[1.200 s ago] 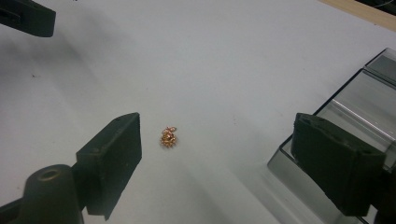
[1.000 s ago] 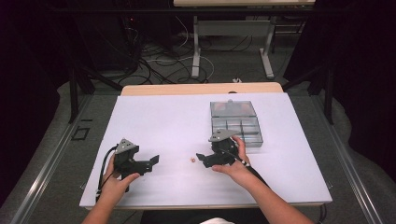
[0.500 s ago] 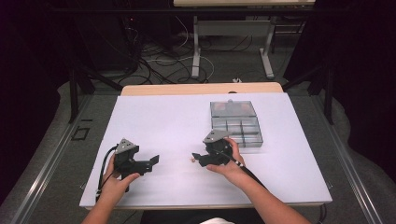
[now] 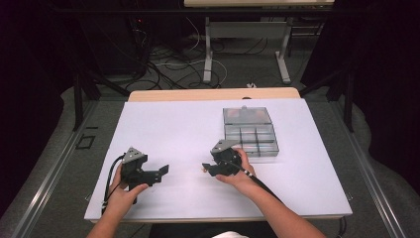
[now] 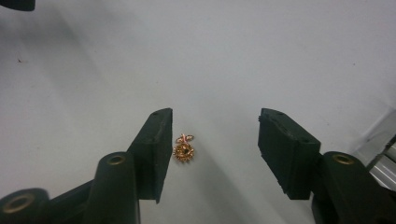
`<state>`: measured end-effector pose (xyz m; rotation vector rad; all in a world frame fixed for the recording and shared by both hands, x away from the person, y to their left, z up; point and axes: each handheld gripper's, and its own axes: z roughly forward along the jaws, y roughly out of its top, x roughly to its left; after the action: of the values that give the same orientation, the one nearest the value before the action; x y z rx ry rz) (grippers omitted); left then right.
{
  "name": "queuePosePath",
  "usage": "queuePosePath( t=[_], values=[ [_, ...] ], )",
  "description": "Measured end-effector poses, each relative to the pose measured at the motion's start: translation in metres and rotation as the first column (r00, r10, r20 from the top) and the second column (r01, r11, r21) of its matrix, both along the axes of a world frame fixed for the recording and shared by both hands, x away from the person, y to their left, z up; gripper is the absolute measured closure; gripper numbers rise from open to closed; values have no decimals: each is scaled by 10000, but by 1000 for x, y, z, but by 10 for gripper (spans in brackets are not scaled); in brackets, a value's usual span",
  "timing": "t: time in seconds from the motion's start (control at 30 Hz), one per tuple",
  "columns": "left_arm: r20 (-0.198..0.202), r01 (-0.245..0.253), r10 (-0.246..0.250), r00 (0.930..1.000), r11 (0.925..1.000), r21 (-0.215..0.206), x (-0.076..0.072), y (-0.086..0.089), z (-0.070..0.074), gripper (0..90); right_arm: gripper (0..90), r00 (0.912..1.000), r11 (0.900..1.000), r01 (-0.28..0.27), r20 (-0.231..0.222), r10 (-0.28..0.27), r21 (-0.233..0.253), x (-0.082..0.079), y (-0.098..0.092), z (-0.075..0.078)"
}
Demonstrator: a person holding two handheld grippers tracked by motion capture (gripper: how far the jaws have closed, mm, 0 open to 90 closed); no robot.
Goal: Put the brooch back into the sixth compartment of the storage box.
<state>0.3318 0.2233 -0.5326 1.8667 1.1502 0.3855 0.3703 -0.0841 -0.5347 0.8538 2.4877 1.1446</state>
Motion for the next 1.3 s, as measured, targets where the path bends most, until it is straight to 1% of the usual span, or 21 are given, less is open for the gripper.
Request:
queuePosePath(
  t=[0.07, 0.1, 0.27, 0.3, 0.33, 0.4, 0.43, 0.47, 0.5, 0.53, 0.6, 0.7, 0.73, 0.77, 0.87, 1.0, 1.03, 1.07, 1.13, 1.17, 1.3],
  values=[
    [0, 10, -10, 10000, 10000, 12, 0, 0, 0, 35, 476, 10000, 9999, 12, 9, -12, 99, 1, 2, -3],
    [0, 13, -13, 10000, 10000, 20, 0, 0, 0, 36, 482, 10000, 9999, -90, -39, 90, -120, 2, 2, -4],
    [-21, 21, -21, 10000, 10000, 40, 0, 0, 0, 36, 500, 9998, 9997, -135, -128, 133, -195, 3, 5, -7],
    [-25, 37, -37, 10000, 10000, 24, 0, 0, 0, 37, 508, 9996, 10000, -59, -271, 57, -56, 3, 6, -8],
    [-31, 37, -37, 10000, 10000, 22, 0, 0, -1, 37, 518, 9995, 10000, 18, -331, -20, -56, 3, 6, -8],
    [-47, 40, -40, 10000, 10000, 30, 0, 0, -1, 37, 543, 9991, 10000, -60, -422, 58, -62, 4, 6, -10],
    [-94, 79, -78, 9999, 10000, 48, 0, 0, 0, 37, 556, 9992, 10000, -4, -408, 7, 74, 4, 7, -11],
    [-119, 98, -97, 9999, 9999, 58, 1, 0, 0, 37, 560, 9987, 10000, -10, -518, 8, -32, 4, 8, -11],
    [-34, 18, -18, 10000, 10000, 46, 1, 0, -1, 38, 563, 9990, 10000, -68, -438, 67, -22, 5, 8, -12],
    [-47, 21, -20, 10000, 10000, 47, 1, 0, -1, 38, 566, 9981, 10000, -53, -621, 51, -22, 4, 9, -12],
    [-55, 23, -23, 10000, 10000, 42, 1, 0, -1, 39, 576, 9979, 9999, -133, -640, 131, -31, 3, 10, -13],
    [-47, 19, -18, 10000, 10000, 50, 1, 0, -1, 39, 607, 9985, 9994, -281, -479, 271, -199, 4, 11, -15],
    [-50, 23, -23, 10000, 10000, 66, 1, 0, -1, 39, 616, 9979, 9997, -155, -625, 142, -205, 3, 12, -15],
    [-67, 14, -14, 10000, 10000, 36, 1, 0, -1, 39, 622, 9981, 9994, -268, -564, 255, -225, 4, 12, -16],
    [-54, 32, -31, 10000, 10000, 37, 1, 0, -1, 40, 635, 9976, 9994, -271, -642, 256, -237, 4, 13, -17],
    [-59, 11, -11, 10000, 10000, 31, 1, 0, -1, 39, 644, 9977, 9994, -322, -609, 312, -144, 4, 14, -20],
    [-67, 12, -12, 10000, 10000, 18, 1, 0, -1, 40, 645, 9973, 9994, -324, -660, 314, -133, 4, 15, -21],
    [-71, 21, -21, 10000, 10000, 23, 1, 0, -1, 39, 647, 9965, 9992, -316, -780, 296, -239, 3, 15, -21],
    [-52, 21, -21, 10000, 10000, 51, 1, 0, -1, 40, 651, 9963, 9988, -439, -746, 421, -231, 4, 15, -22],
    [-63, 15, -15, 10000, 10000, 29, 1, 0, -1, 39, 653, 9951, 9994, -311, -944, 294, -164, 2, 17, -22],
    [-58, 26, -26, 10000, 10000, 0, 1, 0, -1, 40, 662, 9956, 9991, -332, -882, 308, -260, 2, 18, -24]
  ],
)
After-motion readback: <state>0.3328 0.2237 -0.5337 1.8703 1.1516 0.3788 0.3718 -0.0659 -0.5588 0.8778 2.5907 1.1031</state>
